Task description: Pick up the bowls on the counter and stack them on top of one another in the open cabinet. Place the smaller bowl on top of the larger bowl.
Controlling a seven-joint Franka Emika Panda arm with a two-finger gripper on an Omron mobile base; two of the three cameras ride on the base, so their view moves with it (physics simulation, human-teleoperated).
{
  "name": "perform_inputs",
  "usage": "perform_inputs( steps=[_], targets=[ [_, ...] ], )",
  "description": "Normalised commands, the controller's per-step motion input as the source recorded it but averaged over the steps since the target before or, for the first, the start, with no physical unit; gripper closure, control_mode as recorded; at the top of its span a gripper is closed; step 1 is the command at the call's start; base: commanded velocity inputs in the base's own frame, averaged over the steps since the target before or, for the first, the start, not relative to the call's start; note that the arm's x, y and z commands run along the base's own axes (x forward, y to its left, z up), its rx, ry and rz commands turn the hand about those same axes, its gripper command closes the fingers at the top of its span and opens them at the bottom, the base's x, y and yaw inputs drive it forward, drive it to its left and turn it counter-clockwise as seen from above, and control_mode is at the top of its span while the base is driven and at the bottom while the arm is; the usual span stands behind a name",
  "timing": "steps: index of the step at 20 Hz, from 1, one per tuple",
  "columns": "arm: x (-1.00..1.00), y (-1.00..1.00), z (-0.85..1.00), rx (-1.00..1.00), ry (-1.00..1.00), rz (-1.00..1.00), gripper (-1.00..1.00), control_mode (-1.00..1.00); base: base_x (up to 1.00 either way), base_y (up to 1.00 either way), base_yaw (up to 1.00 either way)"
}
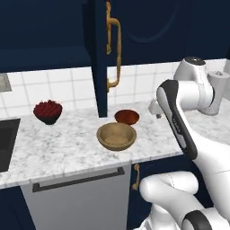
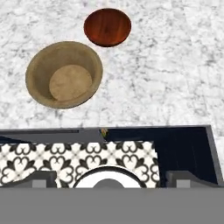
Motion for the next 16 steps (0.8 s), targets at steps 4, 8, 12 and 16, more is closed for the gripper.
perform_inputs(
  steps=[4, 8, 12, 16],
  targets=[
    [0.00, 0.00, 0.00, 0.00, 0.00, 0.00, -1.00, 1.00, 0.79, 0.00, -0.08],
    [0.14, -0.02, -0.11, 0.02, 0.00, -0.01, -1.00, -1.00, 0.34, -0.12, -0.04],
    [0.71, -0.15, -0.89, 0.12, -0.03, -0.12, -1.00, -1.00, 0.00, 0.00, 0.00],
    [0.65, -0.18, -1.00, 0.12, 0.00, -0.23, -1.00, -1.00, 0.00, 0.00, 0.00]
  ],
)
